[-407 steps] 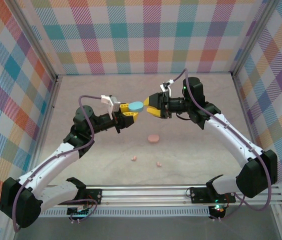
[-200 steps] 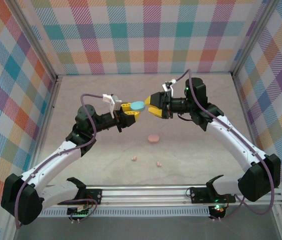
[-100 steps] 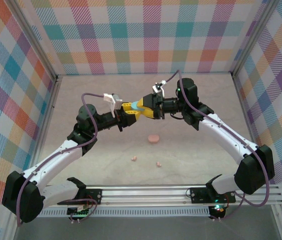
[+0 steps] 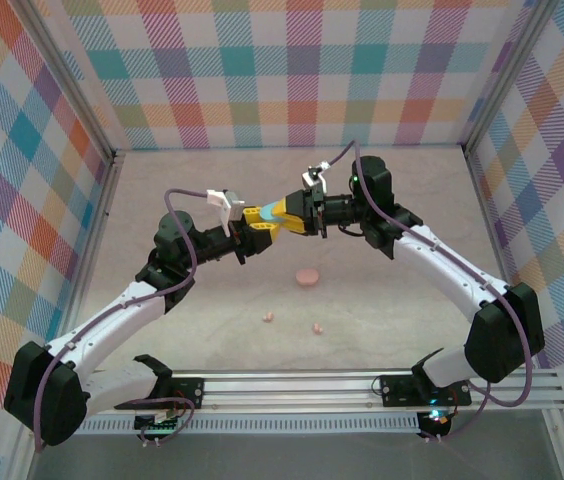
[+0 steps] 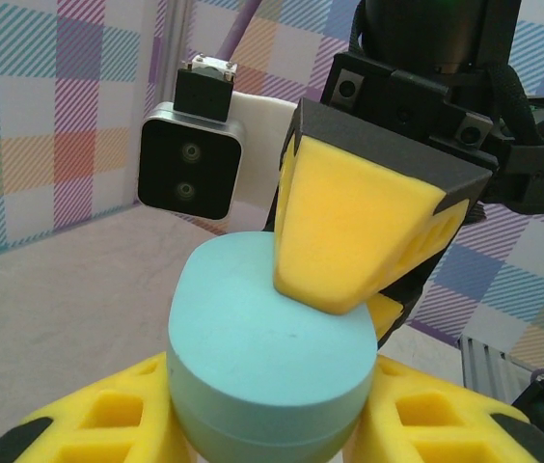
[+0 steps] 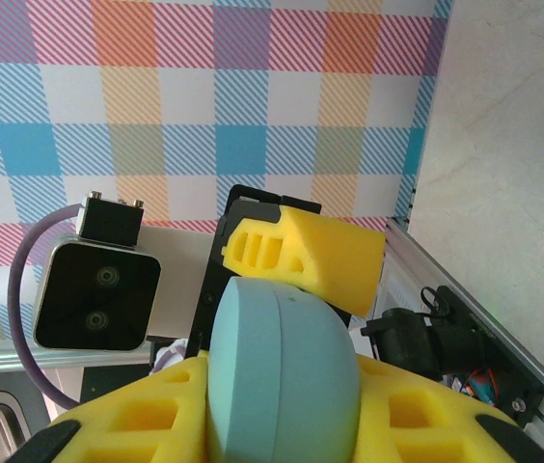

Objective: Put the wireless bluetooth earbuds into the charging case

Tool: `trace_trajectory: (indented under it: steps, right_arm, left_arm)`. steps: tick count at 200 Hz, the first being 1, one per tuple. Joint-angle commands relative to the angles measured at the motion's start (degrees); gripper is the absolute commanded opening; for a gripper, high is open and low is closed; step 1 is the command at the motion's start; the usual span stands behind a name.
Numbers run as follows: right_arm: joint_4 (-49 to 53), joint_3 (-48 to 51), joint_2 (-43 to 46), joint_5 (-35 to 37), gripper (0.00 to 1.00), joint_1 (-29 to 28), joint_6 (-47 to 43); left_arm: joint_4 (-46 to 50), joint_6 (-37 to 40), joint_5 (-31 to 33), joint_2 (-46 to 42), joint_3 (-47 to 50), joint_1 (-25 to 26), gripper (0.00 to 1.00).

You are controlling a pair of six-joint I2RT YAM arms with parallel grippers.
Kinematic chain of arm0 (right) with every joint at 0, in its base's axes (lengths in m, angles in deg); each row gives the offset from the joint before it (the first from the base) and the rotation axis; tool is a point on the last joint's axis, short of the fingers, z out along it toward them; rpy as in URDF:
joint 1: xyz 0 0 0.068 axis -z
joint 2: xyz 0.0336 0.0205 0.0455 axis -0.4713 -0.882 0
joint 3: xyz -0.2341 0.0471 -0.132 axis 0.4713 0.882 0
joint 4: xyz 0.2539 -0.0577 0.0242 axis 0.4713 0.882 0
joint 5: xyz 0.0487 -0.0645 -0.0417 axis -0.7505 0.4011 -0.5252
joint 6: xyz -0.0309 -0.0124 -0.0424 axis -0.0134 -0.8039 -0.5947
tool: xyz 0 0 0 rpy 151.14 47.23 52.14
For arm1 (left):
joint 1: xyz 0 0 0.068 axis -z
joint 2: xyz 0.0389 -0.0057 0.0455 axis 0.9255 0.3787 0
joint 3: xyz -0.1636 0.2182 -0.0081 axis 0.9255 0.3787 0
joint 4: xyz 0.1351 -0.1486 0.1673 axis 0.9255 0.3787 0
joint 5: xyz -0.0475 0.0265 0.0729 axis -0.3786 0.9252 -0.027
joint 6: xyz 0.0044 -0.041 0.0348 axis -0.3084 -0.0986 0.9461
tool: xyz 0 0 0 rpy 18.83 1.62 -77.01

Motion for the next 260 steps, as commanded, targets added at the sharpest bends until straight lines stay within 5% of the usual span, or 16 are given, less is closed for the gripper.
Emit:
trace_trajectory:
  steps: [1,57,71,75,78,82,155,218,260]
  right_arm:
    - [-2.5,0.53,0.12,1.1,0.2,-0.31,-0.62]
    - [2.33,0.54,2.6,7.35,0.17,-0.31,-4.78]
    - [2.75,0.71,2.5,8.3,0.17,-0.31,-5.18]
    - [2.92,0.78,2.5,8.58,0.16,-0.31,-5.29]
    - [3.08,0.8,2.45,8.83,0.16,-0.27,-5.43]
    - [3.31,0.8,2.37,9.18,0.16,-0.23,-5.66]
    - [9.63,-4.98,-10.63,17.11,0.16,0.04,-24.52]
    - [13.43,-19.97,-37.2,14.31,0.15,-2.67,-30.16]
    - [21.96,-28.57,-46.02,14.02,0.19,-2.77,-34.94]
  left_arm:
    - [0.88,1.21,-0.07,-1.98,-0.26,0.3,0.39]
    - [3.18,2.86,1.63,-3.03,0.34,0.3,0.57]
    - [3.91,3.38,2.53,-3.62,0.6,0.35,0.73]
    - [4.16,3.54,2.93,-3.77,0.69,0.31,0.8]
    - [4.49,3.63,3.21,-3.94,0.8,0.3,0.95]
    - [4.96,3.72,3.64,-4.13,0.78,0.33,1.0]
    - [25.53,8.82,17.39,-13.35,2.82,0.3,1.0]
    - [36.05,-1.01,30.57,-15.7,3.5,0.13,1.0]
    - [39.38,-5.91,36.27,-13.72,1.06,0.04,1.0]
